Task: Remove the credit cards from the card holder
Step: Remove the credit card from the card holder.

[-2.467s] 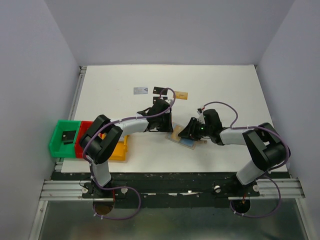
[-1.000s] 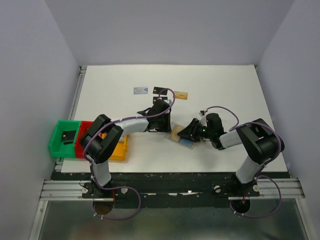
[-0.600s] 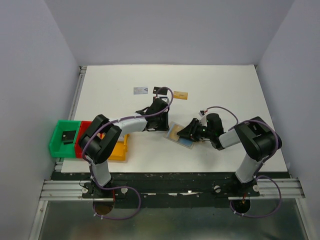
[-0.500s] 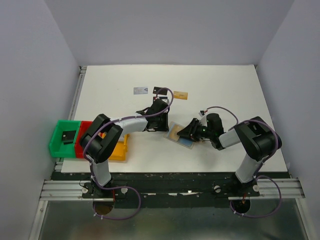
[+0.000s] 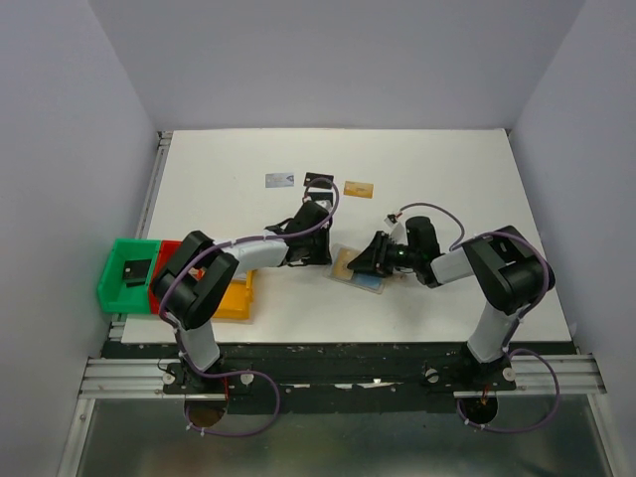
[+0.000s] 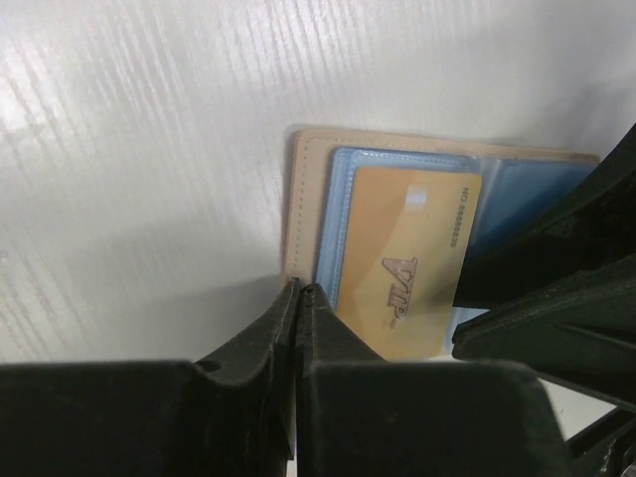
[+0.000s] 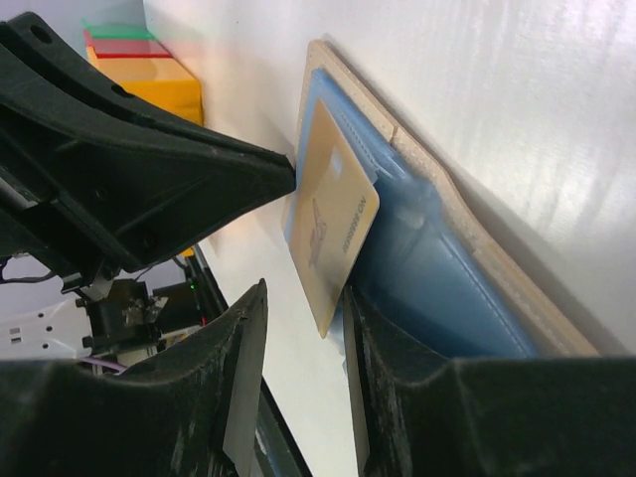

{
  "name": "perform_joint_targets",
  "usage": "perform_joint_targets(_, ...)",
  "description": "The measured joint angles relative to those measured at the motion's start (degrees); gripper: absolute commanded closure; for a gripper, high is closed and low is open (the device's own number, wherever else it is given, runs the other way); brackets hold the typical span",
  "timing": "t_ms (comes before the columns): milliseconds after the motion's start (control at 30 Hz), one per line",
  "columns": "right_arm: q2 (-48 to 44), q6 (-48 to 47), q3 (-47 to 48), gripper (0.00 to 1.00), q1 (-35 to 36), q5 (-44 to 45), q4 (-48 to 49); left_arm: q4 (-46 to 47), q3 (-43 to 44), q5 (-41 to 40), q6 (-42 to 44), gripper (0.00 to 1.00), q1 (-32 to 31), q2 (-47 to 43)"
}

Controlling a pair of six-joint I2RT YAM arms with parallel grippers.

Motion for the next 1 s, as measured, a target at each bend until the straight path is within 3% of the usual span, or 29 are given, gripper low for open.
perform_joint_targets(333,0.72,-5.03,3.91,0.55,0.00,-2.71,-6.75,-0.68,-7.02,-1.53,-2.01,0.90,-0.26,-6.58)
perform_joint_targets(800,0.57,-4.24,3.91,0.53,0.00,-2.67,-7.52,-4.17,-6.25,-3.80,-1.55,0.88,-0.26,-9.25)
perform_joint_targets(1000,-3.87,-3.85,3.58,0.50,0.00,-1.97,-8.28,-4.07,-5.60,-3.82,-1.11,0.88,-0.26,-10.27)
